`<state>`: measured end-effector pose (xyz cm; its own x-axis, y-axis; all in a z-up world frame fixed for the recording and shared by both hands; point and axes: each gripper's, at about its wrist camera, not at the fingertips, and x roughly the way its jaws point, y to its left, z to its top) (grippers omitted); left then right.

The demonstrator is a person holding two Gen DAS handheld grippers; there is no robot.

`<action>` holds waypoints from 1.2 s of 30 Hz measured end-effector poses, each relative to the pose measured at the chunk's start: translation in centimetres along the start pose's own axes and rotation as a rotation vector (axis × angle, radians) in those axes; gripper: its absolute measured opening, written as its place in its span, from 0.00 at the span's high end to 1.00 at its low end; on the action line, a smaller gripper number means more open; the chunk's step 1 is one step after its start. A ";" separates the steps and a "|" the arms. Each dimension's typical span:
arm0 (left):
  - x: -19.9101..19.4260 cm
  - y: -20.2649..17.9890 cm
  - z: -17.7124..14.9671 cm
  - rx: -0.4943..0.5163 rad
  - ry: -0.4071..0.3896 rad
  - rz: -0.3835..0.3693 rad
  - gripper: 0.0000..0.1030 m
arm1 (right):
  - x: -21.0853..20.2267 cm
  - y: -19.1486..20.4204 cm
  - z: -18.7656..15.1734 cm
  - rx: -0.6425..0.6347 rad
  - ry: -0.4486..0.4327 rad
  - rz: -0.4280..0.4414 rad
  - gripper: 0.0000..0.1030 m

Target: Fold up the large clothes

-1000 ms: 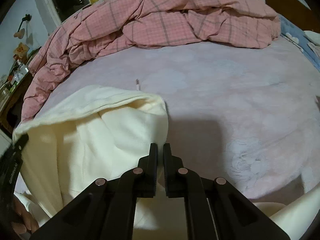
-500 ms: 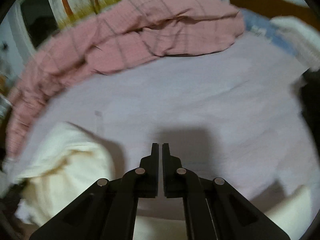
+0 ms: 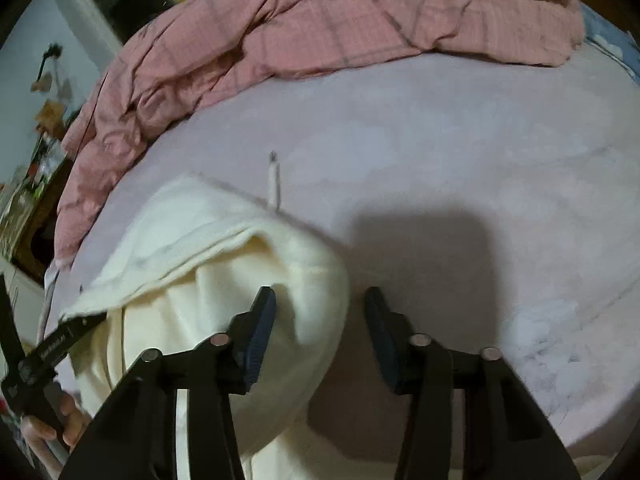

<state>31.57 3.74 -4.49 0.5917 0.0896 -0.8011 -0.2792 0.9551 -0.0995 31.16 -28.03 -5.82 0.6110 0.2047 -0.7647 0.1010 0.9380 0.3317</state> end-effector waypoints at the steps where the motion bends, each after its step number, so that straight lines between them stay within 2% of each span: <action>1: -0.8 0.3 0.0 -0.017 -0.045 0.022 0.37 | -0.6 -0.4 0.0 0.020 -0.043 -0.035 0.84; 2: -1.7 0.8 0.0 -0.037 -0.084 0.027 0.37 | -1.4 -0.8 -0.1 0.045 -0.086 -0.041 0.84; 3: -2.8 1.4 0.0 -0.059 -0.127 0.019 0.36 | -2.7 -1.5 0.0 0.079 -0.145 -0.009 0.84; 5: -5.1 1.8 -0.6 -0.064 -0.226 0.026 0.36 | -4.4 -0.9 -0.1 0.045 -0.228 -0.016 0.84; 7: -7.8 1.2 -1.4 -0.040 -0.354 0.064 0.36 | -7.1 1.1 -1.2 -0.060 -0.377 -0.109 0.84; 8: -8.9 1.0 -1.6 -0.031 -0.414 0.083 0.32 | -8.1 2.3 -1.7 -0.114 -0.445 -0.163 0.84; 9: -9.4 0.8 -1.7 -0.024 -0.444 0.110 0.28 | -8.7 3.2 -2.2 -0.161 -0.492 -0.233 0.84; 10: -9.4 0.8 -1.6 -0.016 -0.441 0.137 0.24 | -8.7 3.2 -2.1 -0.169 -0.480 -0.248 0.84; 11: -8.6 1.1 -1.2 -0.012 -0.408 0.137 0.24 | -7.9 2.7 -1.8 -0.146 -0.426 -0.241 0.84; 13: -5.6 2.2 -0.8 -0.035 -0.259 0.110 0.24 | -6.6 1.1 -0.9 -0.075 -0.331 -0.194 0.84; 15: -3.2 2.9 -0.6 -0.045 -0.130 0.089 0.24 | -5.2 0.1 -0.6 -0.026 -0.228 -0.199 0.83; 17: -2.6 3.1 -0.7 -0.040 -0.084 0.093 0.24 | -4.4 -0.8 -0.7 -0.006 -0.149 -0.203 0.82; 18: -2.5 2.7 -0.7 -0.010 -0.078 0.112 0.23 | -3.7 -0.9 -0.7 -0.010 -0.090 -0.215 0.82; 20: -2.0 1.7 -0.9 0.100 -0.036 0.184 0.11 | -3.3 -1.3 -1.1 -0.033 -0.020 -0.245 0.73; 21: -1.2 1.1 -1.2 0.189 0.025 0.213 0.11 | -3.1 -1.4 -1.1 -0.044 0.008 -0.245 0.73; 22: -0.5 0.6 -1.5 0.268 0.090 0.192 0.12 | -3.1 -1.6 -1.1 -0.048 0.047 -0.219 0.73; 23: -0.3 0.5 -1.7 0.298 0.114 0.154 0.14 | -3.3 -1.9 -1.2 -0.039 0.065 -0.194 0.73; 26: -2.8 1.3 -1.1 0.292 0.101 0.049 0.14 | -6.0 -2.6 -0.7 0.011 0.042 -0.092 0.71; 28: -5.6 2.3 -0.6 0.271 0.051 -0.073 0.14 | -9.5 -2.3 -0.5 0.005 -0.057 -0.073 0.66; 29: -7.1 2.8 -0.3 0.264 0.024 -0.111 0.13 | -10.8 -2.1 -0.4 0.006 -0.106 -0.067 0.55; 31: -9.4 3.4 0.2 0.243 -0.039 -0.125 0.12 | -13.8 -1.5 -0.7 0.006 -0.254 -0.031 0.50; 33: -10.9 3.5 0.4 0.209 -0.103 -0.156 0.12 | -14.6 -0.2 -0.8 -0.052 -0.332 0.005 0.50; 34: -11.2 3.3 0.4 0.194 -0.133 -0.206 0.12 | -14.2 0.8 -0.8 -0.099 -0.337 0.017 0.57; 35: -11.0 3.2 0.7 0.183 -0.150 -0.240 0.17 | -13.1 1.9 -0.9 -0.152 -0.325 0.025 0.67; 36: -10.8 3.0 0.7 0.166 -0.164 -0.265 0.23 | -11.9 2.8 -0.9 -0.186 -0.298 0.022 0.71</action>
<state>24.86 5.83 4.28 0.7448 -0.1358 -0.6534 0.0188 0.9830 -0.1828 23.46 -27.58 3.66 0.8163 0.1608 -0.5548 -0.0427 0.9747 0.2196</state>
